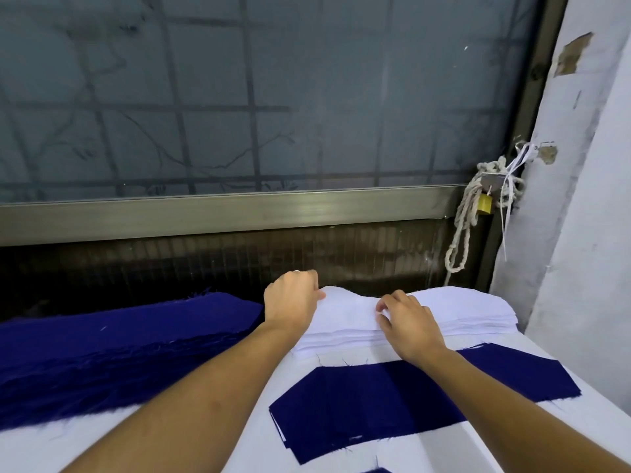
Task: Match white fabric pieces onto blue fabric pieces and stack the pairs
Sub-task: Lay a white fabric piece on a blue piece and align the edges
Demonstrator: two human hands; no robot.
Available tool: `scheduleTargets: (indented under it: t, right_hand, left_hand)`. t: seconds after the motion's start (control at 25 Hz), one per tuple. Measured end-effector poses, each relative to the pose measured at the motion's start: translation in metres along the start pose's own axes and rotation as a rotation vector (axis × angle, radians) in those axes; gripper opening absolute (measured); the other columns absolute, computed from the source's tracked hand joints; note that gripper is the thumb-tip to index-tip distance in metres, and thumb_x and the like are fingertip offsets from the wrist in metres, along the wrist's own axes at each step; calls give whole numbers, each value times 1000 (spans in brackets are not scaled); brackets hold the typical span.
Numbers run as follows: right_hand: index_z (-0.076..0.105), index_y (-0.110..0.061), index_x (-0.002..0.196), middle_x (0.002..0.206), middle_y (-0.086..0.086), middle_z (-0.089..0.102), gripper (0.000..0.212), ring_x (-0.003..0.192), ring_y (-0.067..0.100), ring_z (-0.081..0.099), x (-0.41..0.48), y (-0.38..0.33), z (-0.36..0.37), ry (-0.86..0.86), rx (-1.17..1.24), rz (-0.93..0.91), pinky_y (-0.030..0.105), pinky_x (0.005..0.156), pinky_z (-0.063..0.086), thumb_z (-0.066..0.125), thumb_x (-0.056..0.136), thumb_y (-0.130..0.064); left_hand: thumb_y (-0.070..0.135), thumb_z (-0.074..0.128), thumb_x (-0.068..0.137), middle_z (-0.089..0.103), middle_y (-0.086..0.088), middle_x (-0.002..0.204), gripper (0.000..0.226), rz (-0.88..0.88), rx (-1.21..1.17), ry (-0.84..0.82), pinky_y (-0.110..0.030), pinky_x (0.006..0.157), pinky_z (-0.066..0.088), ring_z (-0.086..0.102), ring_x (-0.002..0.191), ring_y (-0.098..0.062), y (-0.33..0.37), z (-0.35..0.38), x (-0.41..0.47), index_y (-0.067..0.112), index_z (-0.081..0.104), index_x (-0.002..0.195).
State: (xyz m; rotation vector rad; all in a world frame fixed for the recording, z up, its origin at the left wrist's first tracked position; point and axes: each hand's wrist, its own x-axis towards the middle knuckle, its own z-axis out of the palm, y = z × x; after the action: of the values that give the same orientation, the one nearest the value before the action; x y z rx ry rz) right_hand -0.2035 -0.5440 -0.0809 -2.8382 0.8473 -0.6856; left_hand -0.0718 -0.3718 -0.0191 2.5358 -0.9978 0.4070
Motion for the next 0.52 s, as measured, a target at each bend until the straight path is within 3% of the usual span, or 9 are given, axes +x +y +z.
scheduleTargets:
  t: [0.24, 0.36, 0.52]
  right_hand:
    - [55, -28, 128, 132, -7, 53, 28, 119, 13, 52, -1, -4, -2, -16, -15, 13, 30, 103, 43, 52, 102, -36]
    - [48, -28, 137, 140, -7, 48, 38, 126, 13, 47, -4, -12, -4, 10, 15, 21, 31, 107, 40, 54, 101, -36]
    - [39, -31, 149, 152, -10, 39, 52, 141, 13, 33, -5, -31, -12, 117, 144, -82, 33, 114, 31, 58, 100, -34]
  left_hand:
    - [37, 49, 106, 66, 3, 84, 31, 94, 173, 7, -36, 72, 42, 59, 88, -20, 1, -3, -1, 21, 70, 89]
    - [29, 56, 103, 68, 5, 98, 19, 158, 80, 52, -36, 80, 49, 61, 100, -18, 6, -8, -4, 24, 73, 99]
    - [33, 64, 98, 67, 7, 103, 13, 260, -22, -12, -33, 86, 54, 62, 97, -13, 16, -19, -10, 24, 72, 103]
